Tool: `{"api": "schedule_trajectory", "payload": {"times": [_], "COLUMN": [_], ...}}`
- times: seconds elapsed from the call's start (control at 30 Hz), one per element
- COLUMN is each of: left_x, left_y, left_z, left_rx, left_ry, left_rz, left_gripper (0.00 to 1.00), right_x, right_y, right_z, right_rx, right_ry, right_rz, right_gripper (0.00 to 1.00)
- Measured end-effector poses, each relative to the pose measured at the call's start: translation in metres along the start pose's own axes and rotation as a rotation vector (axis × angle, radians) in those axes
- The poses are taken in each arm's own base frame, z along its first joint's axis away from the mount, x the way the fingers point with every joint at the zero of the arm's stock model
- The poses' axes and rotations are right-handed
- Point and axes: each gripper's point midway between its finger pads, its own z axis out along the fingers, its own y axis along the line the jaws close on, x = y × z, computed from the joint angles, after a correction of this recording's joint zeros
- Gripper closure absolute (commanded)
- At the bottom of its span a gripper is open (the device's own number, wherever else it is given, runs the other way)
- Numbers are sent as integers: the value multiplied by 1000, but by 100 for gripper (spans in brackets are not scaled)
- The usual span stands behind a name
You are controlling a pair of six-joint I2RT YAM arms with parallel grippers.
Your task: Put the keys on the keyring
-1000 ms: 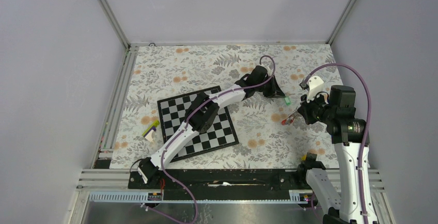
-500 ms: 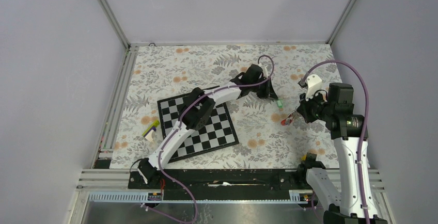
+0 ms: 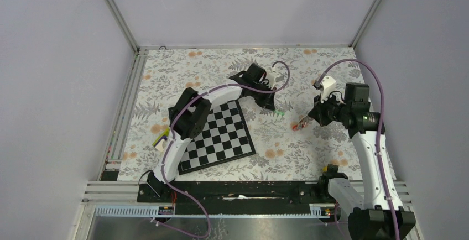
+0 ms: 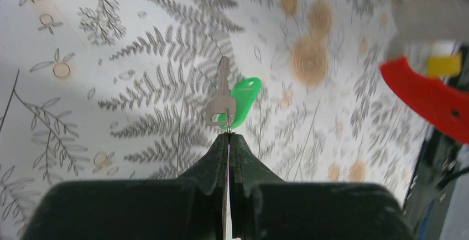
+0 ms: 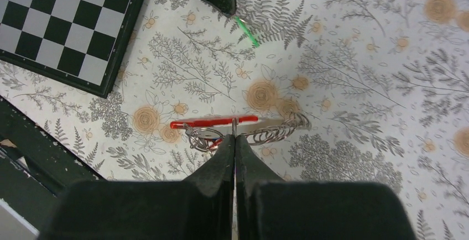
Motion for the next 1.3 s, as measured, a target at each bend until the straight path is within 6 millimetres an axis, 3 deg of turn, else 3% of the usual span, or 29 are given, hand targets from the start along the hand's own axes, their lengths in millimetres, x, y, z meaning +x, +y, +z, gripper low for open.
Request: {"api": "schedule_trajectory", "payload": {"times": [0.2, 0.4, 0.73, 1.03, 1.3], "left_x": [28, 48, 47, 47, 52], "left_y": [-7, -5, -3, -1, 3], "left_z": [-27, -29, -27, -26, -22], "left_rx": [41, 88, 92, 95, 97], "left_ry": [64, 105, 100, 101, 112], "left_rz": [276, 448, 508, 528, 527], "left_gripper": [96, 90, 72, 61, 63], "right_x": [7, 13, 19, 19, 21], "right_y": [6, 14, 12, 11, 11], "right_z": [26, 43, 50, 52, 52], "right_rx": [-117, -208, -219, -214, -215], "right_ry": [-5, -25, -27, -31, -28], "right_rz": [6, -1, -19, -30, -29], "right_gripper": [100, 100, 100, 100, 100]}}
